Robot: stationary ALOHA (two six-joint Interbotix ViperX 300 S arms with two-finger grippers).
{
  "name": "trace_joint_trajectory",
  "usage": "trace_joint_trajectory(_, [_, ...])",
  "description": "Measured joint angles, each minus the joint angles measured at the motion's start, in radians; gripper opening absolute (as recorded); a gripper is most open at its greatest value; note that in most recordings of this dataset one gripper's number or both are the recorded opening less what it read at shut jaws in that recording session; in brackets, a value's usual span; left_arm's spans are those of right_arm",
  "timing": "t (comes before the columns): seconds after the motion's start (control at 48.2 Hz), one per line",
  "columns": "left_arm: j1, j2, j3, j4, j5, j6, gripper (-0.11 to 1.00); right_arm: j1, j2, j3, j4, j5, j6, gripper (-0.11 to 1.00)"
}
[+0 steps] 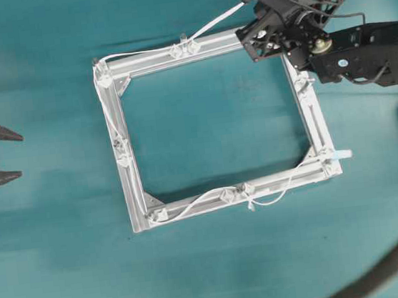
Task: Move the cable alternately left and right between 8 pins so it hooks onto each one.
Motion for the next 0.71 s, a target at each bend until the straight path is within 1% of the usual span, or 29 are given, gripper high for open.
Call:
trace_joint_trajectory(0.228, [0.0, 0.0, -0.002, 0.0, 0.0, 0.0, 0.73, -0.011, -0.006, 0.071, -0.028, 0.023, 0.002, 0.17])
trace_joint_trajectory(0.456, [0.002, 0.0, 0.0, 0.0, 0.0, 0.0, 0.73, -0.021, -0.014, 0.106, -0.086, 0.017, 0.0, 0.17])
trace_joint_trajectory(0.602, [0.0, 0.0, 0.0, 0.0, 0.0, 0.0, 0.73, -0.028, -0.015, 0.149, -0.137, -0.021, 0.002, 0.17])
trace_joint_trajectory(0.705, [0.002, 0.0, -0.002, 0.0, 0.0, 0.0, 0.73, -0.035, -0.014, 0.184, -0.15, -0.084, 0.003, 0.17])
